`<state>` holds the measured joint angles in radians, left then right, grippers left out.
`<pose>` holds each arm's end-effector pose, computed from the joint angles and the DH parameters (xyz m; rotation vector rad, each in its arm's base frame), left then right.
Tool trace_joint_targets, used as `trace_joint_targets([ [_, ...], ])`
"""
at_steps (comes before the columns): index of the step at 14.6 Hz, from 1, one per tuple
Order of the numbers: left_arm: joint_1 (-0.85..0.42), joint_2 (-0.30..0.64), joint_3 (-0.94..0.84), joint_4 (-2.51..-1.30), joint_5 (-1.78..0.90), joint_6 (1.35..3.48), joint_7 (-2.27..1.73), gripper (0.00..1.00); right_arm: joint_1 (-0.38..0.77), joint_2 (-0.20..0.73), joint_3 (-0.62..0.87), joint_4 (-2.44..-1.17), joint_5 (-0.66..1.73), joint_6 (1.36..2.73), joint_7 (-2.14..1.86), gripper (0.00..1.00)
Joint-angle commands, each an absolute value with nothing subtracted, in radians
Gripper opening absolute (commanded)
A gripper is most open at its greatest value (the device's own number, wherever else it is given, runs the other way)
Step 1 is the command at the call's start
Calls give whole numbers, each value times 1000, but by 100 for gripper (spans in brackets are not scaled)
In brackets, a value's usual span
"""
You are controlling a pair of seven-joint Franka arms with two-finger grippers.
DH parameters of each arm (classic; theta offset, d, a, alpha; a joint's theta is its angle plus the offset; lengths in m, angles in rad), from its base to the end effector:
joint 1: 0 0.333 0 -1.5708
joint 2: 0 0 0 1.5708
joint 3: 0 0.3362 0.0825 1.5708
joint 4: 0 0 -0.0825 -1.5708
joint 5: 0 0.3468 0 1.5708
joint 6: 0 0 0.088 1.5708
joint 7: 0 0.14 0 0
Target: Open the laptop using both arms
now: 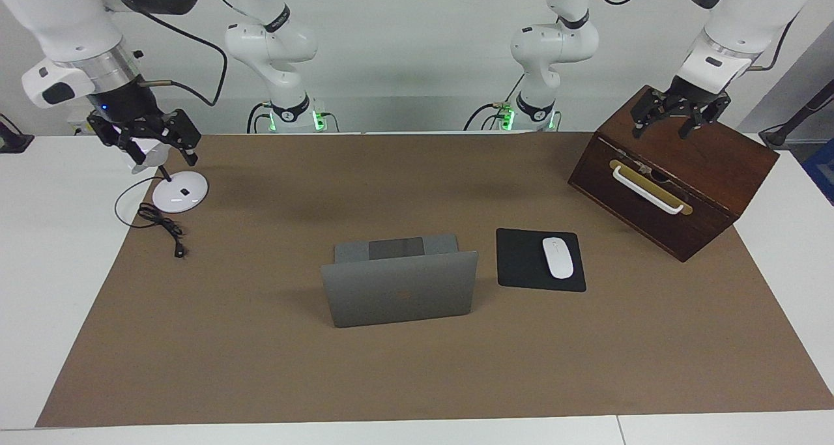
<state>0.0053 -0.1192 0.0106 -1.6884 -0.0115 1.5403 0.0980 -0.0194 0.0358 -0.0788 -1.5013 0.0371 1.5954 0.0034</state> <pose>0.4725 0.0062 0.6172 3.1243 -0.1288 -0.0440 0.5323 -0.0464 0.6257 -3.1047 0.1574 -0.0932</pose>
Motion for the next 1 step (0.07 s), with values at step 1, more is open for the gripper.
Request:
trace_joint_targets([
  [1,8,-107,9,-1660,-12,1519,84,100,-28,29,-74,-1513,20,1597,-17,100],
])
